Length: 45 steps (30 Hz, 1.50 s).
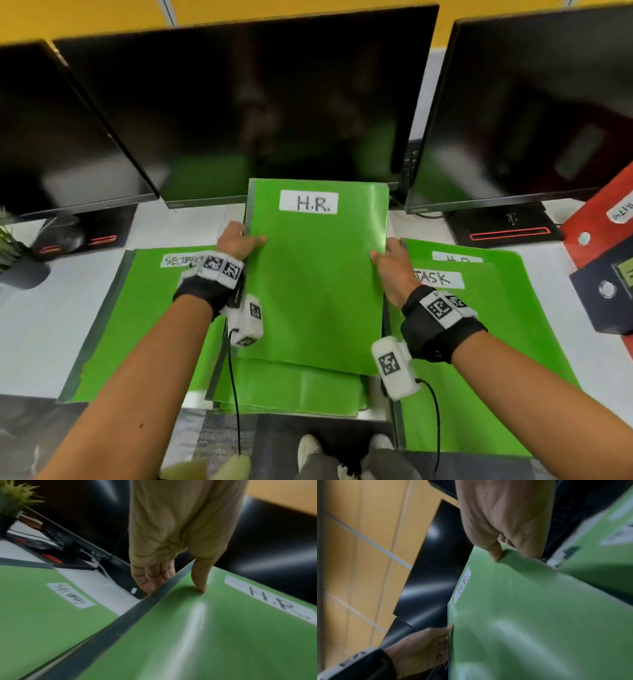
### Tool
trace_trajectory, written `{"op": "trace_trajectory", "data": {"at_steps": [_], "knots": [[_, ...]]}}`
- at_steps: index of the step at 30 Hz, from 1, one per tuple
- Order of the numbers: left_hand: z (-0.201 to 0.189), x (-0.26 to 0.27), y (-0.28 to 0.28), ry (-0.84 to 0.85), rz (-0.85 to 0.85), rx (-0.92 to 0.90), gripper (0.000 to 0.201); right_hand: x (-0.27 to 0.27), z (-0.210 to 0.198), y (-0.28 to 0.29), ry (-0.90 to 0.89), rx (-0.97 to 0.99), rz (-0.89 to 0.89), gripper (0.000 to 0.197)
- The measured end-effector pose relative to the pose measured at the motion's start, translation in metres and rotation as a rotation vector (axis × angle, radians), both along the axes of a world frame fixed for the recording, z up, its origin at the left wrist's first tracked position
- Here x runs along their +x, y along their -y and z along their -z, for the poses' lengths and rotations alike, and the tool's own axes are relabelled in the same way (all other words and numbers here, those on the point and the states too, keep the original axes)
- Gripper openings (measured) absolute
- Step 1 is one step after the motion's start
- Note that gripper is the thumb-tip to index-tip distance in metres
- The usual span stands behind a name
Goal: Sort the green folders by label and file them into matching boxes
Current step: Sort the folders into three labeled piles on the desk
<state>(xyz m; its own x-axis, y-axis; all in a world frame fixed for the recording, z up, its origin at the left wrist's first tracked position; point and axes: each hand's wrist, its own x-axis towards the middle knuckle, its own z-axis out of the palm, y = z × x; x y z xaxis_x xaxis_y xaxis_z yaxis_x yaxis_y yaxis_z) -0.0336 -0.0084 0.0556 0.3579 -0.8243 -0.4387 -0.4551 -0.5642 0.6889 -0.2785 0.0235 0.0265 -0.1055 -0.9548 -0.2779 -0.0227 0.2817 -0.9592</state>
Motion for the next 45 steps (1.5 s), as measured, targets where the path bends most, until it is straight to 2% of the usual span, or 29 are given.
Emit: {"op": "trace_trajectory", "data": {"at_steps": [4,8,10,12,15,23,27,29,32,37,41,45], "knots": [[0.037,0.007,-0.027,0.045,-0.064,0.128,0.063,0.020,0.031,-0.005,-0.051,0.194,-0.098,0.035],[0.064,0.016,-0.031,0.190,0.018,0.228,0.073,0.034,0.044,-0.007,-0.329,0.430,-0.228,0.072],[0.071,0.017,-0.029,0.292,0.111,0.321,0.083,0.037,0.047,-0.008,-0.440,0.466,-0.262,0.075],[0.077,0.017,-0.026,0.268,0.165,0.370,0.092,0.041,0.049,-0.010,-0.495,0.501,-0.282,0.077],[0.084,0.015,-0.022,0.238,0.133,0.359,0.099,0.049,0.052,-0.011,-0.479,0.529,-0.268,0.084],[0.073,0.000,-0.011,0.249,0.079,0.337,0.099,0.038,0.032,-0.008,-0.286,0.479,-0.282,0.075],[0.053,-0.041,0.002,0.344,0.222,0.246,0.086,0.012,0.006,-0.002,-0.100,0.405,-0.224,0.068],[0.049,-0.070,0.006,0.279,0.300,0.174,0.075,-0.013,-0.006,-0.001,-0.073,0.366,-0.174,0.055],[0.048,-0.116,0.006,0.120,0.441,0.109,0.060,-0.058,-0.015,0.000,-0.185,0.337,-0.113,0.036],[0.054,-0.187,0.000,-0.083,0.509,0.136,0.063,-0.118,-0.007,-0.016,-0.442,0.367,-0.158,0.031],[0.061,-0.209,0.002,-0.013,0.461,0.097,0.064,-0.133,0.017,-0.028,-0.552,0.365,-0.261,0.029],[0.067,-0.221,0.001,0.065,0.488,0.013,0.051,-0.143,0.032,-0.031,-0.619,0.333,-0.336,0.039]]}}
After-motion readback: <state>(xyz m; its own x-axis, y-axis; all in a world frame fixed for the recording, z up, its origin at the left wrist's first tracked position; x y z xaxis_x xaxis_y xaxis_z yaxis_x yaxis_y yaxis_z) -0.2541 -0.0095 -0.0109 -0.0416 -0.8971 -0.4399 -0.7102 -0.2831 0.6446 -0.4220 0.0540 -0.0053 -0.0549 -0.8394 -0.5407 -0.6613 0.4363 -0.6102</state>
